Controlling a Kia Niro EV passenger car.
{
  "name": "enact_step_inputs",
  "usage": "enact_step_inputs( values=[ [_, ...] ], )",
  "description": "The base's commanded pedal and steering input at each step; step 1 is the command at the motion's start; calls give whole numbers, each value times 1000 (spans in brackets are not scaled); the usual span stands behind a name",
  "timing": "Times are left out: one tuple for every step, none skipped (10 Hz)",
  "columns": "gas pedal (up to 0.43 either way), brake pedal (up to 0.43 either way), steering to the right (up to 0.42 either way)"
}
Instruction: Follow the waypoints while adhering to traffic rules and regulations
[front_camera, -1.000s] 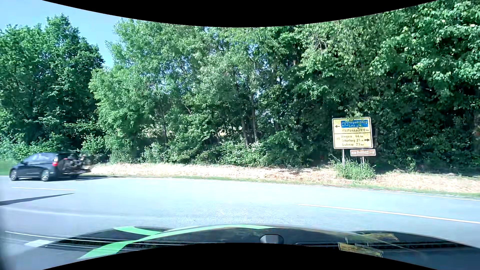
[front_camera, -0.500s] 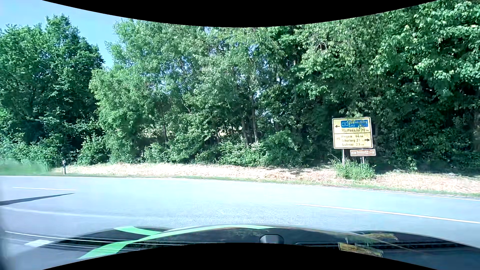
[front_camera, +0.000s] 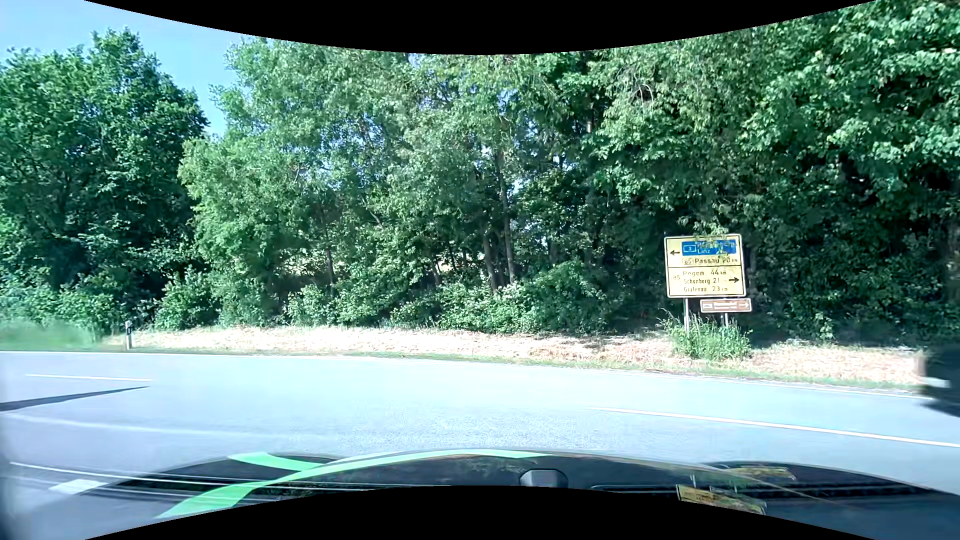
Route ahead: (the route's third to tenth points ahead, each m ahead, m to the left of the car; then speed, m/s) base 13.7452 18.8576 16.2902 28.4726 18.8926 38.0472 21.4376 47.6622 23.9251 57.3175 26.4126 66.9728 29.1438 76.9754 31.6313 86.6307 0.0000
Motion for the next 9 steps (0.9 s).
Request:
enact_step_inputs(
  values=[
    [0,293,-137],
    [0,293,-137],
    [0,293,-137],
    [0,293,-137],
    [0,293,-137],
    [0,293,-137],
    [0,293,-137],
    [0,293,-137],
    [0,293,-137]
  ],
)
